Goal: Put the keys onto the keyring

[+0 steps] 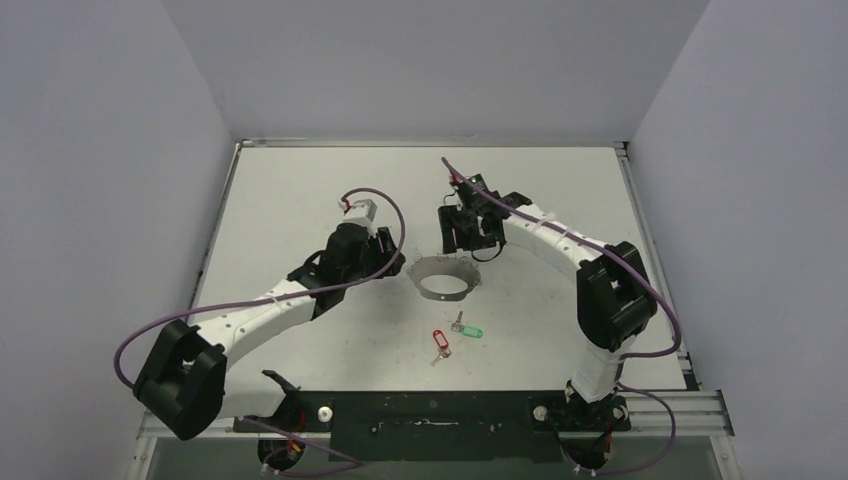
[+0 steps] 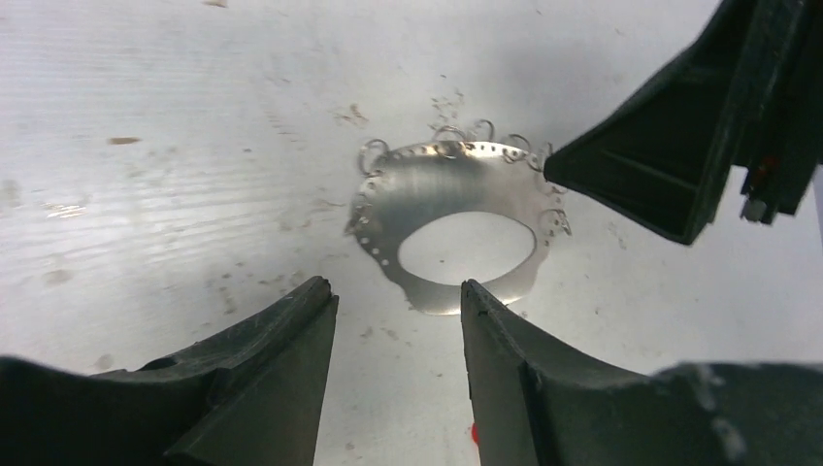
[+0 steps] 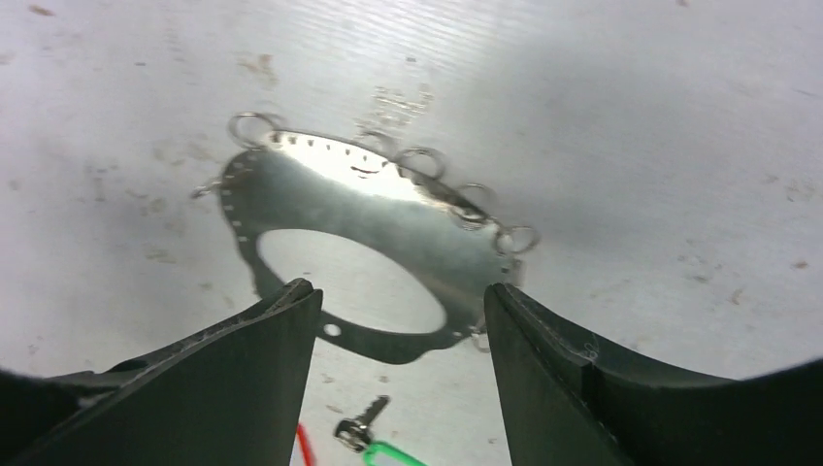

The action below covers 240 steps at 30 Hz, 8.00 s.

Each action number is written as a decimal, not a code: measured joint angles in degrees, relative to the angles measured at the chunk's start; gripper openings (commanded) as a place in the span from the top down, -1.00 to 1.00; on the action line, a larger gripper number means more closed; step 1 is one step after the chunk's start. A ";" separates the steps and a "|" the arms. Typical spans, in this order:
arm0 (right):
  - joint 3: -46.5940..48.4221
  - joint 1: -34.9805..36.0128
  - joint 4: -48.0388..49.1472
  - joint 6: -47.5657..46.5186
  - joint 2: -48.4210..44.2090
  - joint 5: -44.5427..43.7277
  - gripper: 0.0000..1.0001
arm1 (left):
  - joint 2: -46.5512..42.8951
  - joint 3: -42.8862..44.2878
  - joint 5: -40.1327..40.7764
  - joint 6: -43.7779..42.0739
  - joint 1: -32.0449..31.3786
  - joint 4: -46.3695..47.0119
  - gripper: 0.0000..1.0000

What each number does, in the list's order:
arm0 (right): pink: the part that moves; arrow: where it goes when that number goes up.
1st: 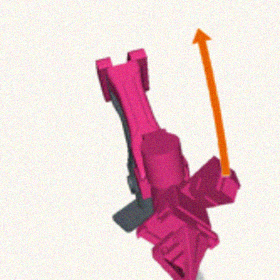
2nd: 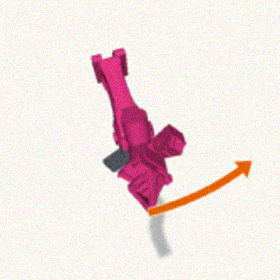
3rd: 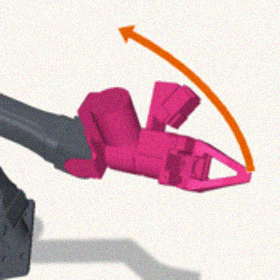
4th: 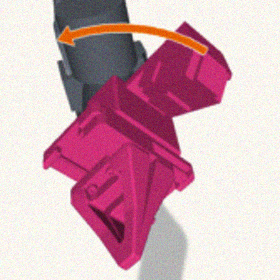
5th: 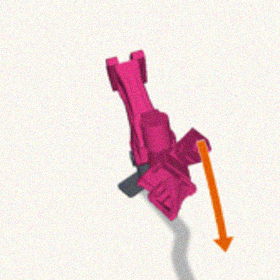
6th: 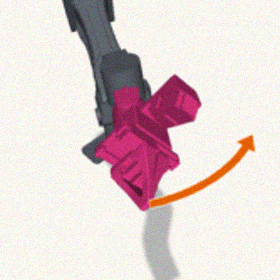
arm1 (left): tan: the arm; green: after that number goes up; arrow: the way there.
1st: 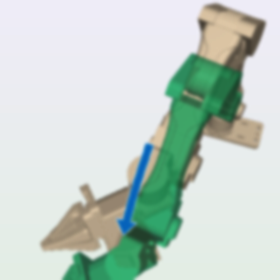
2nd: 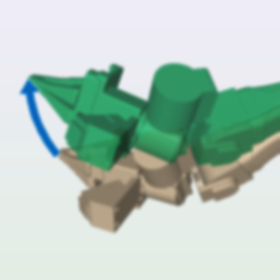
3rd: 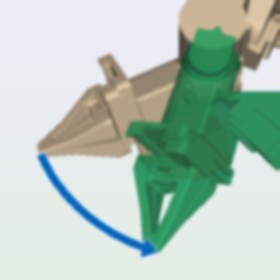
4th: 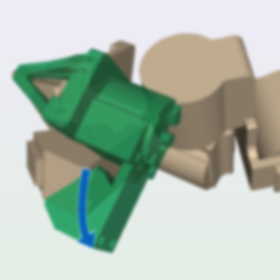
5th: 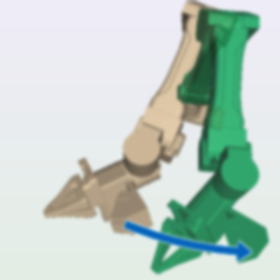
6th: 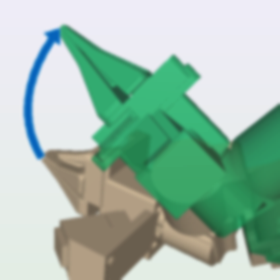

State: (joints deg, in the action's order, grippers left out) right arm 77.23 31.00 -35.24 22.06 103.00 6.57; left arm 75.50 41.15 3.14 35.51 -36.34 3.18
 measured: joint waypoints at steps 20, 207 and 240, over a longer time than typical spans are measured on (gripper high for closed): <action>10.67 11.80 1.92 14.99 16.06 2.43 0.21 | -23.23 0.15 18.14 0.28 2.71 -24.37 -0.02; -19.61 12.11 21.75 -39.32 -30.91 40.72 -1.00 | -31.36 -24.35 -32.54 -35.95 0.66 29.57 1.00; -36.65 8.68 11.19 -4.13 -37.13 6.21 -0.76 | -43.30 -21.49 -26.29 -34.45 0.68 5.57 1.00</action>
State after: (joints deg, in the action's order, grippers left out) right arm 40.58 39.68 -24.05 17.93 65.87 12.78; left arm 32.21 19.66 -23.16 1.06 -35.66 8.75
